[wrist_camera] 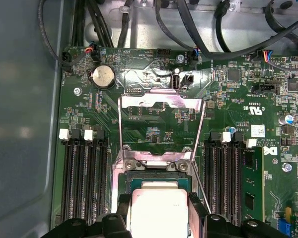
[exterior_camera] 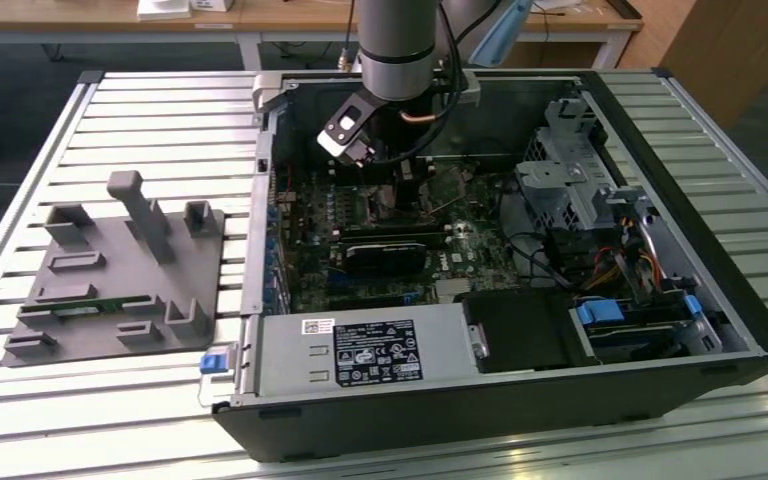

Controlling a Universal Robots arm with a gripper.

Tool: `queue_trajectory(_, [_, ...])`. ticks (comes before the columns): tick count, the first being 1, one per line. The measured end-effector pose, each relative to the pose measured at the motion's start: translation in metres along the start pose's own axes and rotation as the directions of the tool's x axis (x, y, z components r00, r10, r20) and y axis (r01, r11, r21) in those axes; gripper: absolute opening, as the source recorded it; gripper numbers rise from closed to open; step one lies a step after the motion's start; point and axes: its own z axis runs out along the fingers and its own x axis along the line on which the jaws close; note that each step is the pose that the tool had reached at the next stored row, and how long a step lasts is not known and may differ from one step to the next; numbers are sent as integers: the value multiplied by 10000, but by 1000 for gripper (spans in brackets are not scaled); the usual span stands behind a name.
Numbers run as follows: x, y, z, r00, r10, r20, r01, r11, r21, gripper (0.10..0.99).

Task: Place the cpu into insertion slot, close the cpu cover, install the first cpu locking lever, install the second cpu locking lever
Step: 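Place the cpu into insertion slot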

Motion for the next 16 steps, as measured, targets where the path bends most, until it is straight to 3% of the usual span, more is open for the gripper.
queue_trajectory(10, [0,-11,8,10000,0,0,0,10000,0,537])
queue_trajectory(11, [2,-20,102,10000,0,0,0,10000,-1,537])
queue_trajectory(16, [2,-21,112,10000,-1,0,1,10000,0,537])
